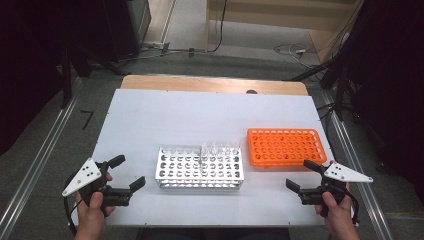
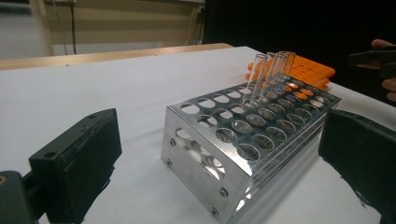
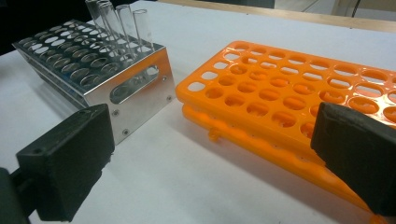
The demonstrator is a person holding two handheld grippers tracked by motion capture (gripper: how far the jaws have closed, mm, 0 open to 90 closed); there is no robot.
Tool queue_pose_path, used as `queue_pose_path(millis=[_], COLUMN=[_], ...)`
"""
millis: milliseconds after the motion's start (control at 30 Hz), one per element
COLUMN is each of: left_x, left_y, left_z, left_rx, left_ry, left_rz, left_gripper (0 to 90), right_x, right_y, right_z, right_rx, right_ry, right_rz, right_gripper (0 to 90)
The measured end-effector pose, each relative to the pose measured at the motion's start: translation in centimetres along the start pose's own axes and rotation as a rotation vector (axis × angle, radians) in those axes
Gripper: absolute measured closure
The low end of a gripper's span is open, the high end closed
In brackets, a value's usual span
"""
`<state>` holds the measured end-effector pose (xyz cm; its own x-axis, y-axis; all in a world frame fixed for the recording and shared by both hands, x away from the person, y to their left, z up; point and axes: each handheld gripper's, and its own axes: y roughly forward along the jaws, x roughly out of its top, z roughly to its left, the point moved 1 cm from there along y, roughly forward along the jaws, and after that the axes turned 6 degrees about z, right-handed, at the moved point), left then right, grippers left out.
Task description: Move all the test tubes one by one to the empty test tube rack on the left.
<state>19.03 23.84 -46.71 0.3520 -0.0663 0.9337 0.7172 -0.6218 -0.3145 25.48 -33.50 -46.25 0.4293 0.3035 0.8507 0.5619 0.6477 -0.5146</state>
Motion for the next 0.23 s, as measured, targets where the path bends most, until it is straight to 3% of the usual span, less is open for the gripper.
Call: queue_pose_path(millis=[233], left_x=[-0.08], left_y=[0.18], left_z=[0.01], left_rx=[0.000], left_ry=[-0.008], left_rz=[0.005], left_gripper=[0.0], right_x=[0.00], right_y=[0.00], right_z=[0.02], right_rx=[0.004], right_ry=[0.000], right_rz=[0.000], right_gripper=[0.0])
